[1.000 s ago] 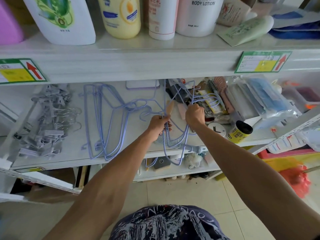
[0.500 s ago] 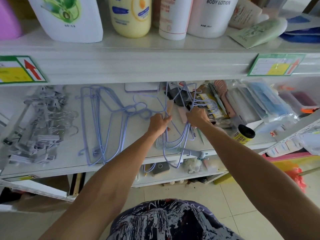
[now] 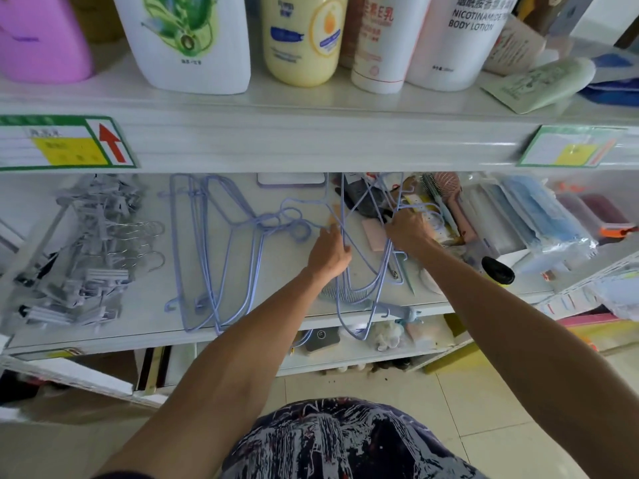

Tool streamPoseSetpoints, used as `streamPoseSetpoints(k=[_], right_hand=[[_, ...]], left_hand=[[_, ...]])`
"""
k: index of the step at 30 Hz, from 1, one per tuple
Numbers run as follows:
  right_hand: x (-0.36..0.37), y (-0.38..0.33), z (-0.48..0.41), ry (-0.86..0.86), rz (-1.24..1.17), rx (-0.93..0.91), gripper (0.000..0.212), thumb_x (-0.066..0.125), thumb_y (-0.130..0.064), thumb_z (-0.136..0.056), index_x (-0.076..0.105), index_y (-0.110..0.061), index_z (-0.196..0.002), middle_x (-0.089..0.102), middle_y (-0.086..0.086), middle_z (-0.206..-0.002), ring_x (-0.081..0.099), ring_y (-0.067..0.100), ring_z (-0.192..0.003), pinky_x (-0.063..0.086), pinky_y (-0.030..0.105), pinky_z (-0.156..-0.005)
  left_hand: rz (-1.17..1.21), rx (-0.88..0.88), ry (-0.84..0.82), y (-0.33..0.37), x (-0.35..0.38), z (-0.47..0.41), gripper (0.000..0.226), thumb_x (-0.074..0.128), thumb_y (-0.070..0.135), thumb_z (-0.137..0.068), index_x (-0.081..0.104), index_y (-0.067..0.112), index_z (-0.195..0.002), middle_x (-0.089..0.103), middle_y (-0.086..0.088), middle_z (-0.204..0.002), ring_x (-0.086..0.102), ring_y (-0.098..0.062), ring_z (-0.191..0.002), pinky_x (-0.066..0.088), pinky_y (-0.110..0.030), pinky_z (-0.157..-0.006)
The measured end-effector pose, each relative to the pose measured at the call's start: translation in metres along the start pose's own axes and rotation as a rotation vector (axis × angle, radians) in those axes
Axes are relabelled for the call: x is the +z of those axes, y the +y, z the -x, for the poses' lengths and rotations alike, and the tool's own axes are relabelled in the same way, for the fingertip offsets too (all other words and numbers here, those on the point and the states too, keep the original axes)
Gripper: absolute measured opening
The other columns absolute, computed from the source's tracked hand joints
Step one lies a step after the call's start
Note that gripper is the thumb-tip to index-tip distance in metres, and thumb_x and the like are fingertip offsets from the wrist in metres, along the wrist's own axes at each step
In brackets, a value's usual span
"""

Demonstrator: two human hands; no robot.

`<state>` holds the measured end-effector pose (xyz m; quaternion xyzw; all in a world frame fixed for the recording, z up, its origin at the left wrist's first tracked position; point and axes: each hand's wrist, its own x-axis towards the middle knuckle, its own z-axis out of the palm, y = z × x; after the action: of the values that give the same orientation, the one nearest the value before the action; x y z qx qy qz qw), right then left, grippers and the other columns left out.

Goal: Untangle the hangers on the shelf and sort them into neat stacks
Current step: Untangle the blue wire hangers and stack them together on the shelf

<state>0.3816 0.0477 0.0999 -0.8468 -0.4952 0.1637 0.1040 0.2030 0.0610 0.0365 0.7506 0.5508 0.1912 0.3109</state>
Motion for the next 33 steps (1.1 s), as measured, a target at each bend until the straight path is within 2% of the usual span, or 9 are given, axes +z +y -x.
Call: streamPoseSetpoints(k=[4,8,12,15,18,21,23,28,33], right_hand=[[0.014,0.001,0.01,-0.127,0.092,0.001,0.05,0.059,-0.057,-0.088,0.058,-0.007,-0.089,0.068,0.014,-0.088,0.07,0.032,-0.086,0.059,0.04,-0.075],[0.025,0.003,0.011,-0.141,0.063,0.01,0.053,0.063,-0.057,-0.085,0.058,-0.006,-0.098,0.069,0.015,-0.092,0.069,0.029,-0.081,0.057,0.036,-0.072],[0.023,0.004,0.019,-0.203,0.049,-0.035,0.05,0.065,-0.05,-0.088,0.051,-0.01,-0.113,0.06,0.01,-0.102,0.062,0.029,-0.094,0.047,0.032,-0.07],[0.024,0.012,0.028,-0.263,0.007,-0.088,0.033,0.066,-0.04,-0.09,0.051,-0.016,-0.108,0.059,0.009,-0.091,0.061,0.027,-0.078,0.046,0.032,-0.064],[0.033,0.024,0.031,-0.283,-0.087,-0.144,0.015,0.066,-0.022,-0.092,0.053,-0.018,-0.099,0.06,0.009,-0.078,0.065,0.029,-0.064,0.049,0.026,-0.054],[0.032,0.031,0.037,-0.245,-0.206,-0.093,0.015,0.064,-0.013,-0.094,0.051,-0.015,-0.102,0.064,0.008,-0.08,0.065,0.012,-0.051,0.049,0.02,-0.047],[0.031,0.033,0.038,-0.21,-0.259,-0.065,0.022,0.062,-0.012,-0.095,0.043,-0.011,-0.106,0.066,0.012,-0.086,0.065,0.014,-0.053,0.052,0.025,-0.049],[0.036,0.04,0.035,-0.11,-0.321,-0.03,0.024,0.056,-0.021,-0.097,0.035,-0.013,-0.105,0.065,0.022,-0.092,0.068,0.036,-0.075,0.058,0.053,-0.068],[0.023,0.043,0.047,-0.014,-0.24,-0.06,0.018,0.05,-0.019,-0.099,0.046,-0.004,-0.107,0.059,0.013,-0.087,0.051,0.025,-0.07,0.034,0.033,-0.057]], left_hand=[[0.009,-0.01,0.028,0.0,0.006,0.0,0.049,0.066,0.033,-0.089,0.045,0.006,-0.125,0.052,-0.023,-0.117,0.059,-0.039,-0.1,0.052,-0.044,-0.082],[0.061,0.016,0.078,0.0,0.008,-0.003,0.034,0.064,0.029,-0.089,0.055,0.005,-0.11,0.058,-0.022,-0.108,0.058,-0.038,-0.099,0.051,-0.046,-0.084],[0.364,-0.138,0.176,0.003,0.017,-0.02,0.033,0.064,0.037,-0.079,0.06,0.005,-0.084,0.064,-0.019,-0.08,0.064,-0.035,-0.077,0.054,-0.043,-0.069],[0.495,-0.167,0.225,0.021,0.004,-0.017,0.024,0.065,0.027,-0.085,0.057,0.004,-0.089,0.064,-0.017,-0.089,0.063,-0.032,-0.08,0.053,-0.041,-0.07],[0.518,-0.214,0.189,0.036,-0.011,-0.016,0.012,0.057,0.014,-0.091,0.051,0.006,-0.099,0.06,-0.011,-0.096,0.057,-0.026,-0.082,0.045,-0.034,-0.069],[0.578,-0.357,0.139,0.023,0.006,-0.04,0.038,0.061,0.023,-0.078,0.05,0.002,-0.107,0.064,-0.013,-0.105,0.066,-0.028,-0.087,0.057,-0.038,-0.077],[0.632,-0.4,0.179,0.004,0.027,-0.06,0.047,0.059,0.032,-0.07,0.054,0.003,-0.106,0.07,-0.016,-0.101,0.072,-0.029,-0.084,0.061,-0.045,-0.073],[0.654,-0.304,-0.015,0.042,0.009,-0.022,0.013,0.062,0.014,-0.091,0.062,0.008,-0.08,0.071,-0.015,-0.076,0.071,-0.025,-0.064,0.062,-0.039,-0.063],[0.716,-0.315,-0.145,0.043,0.02,-0.016,0.011,0.047,0.001,-0.088,0.045,0.011,-0.087,0.073,-0.019,-0.077,0.074,-0.032,-0.067,0.061,-0.046,-0.065]])
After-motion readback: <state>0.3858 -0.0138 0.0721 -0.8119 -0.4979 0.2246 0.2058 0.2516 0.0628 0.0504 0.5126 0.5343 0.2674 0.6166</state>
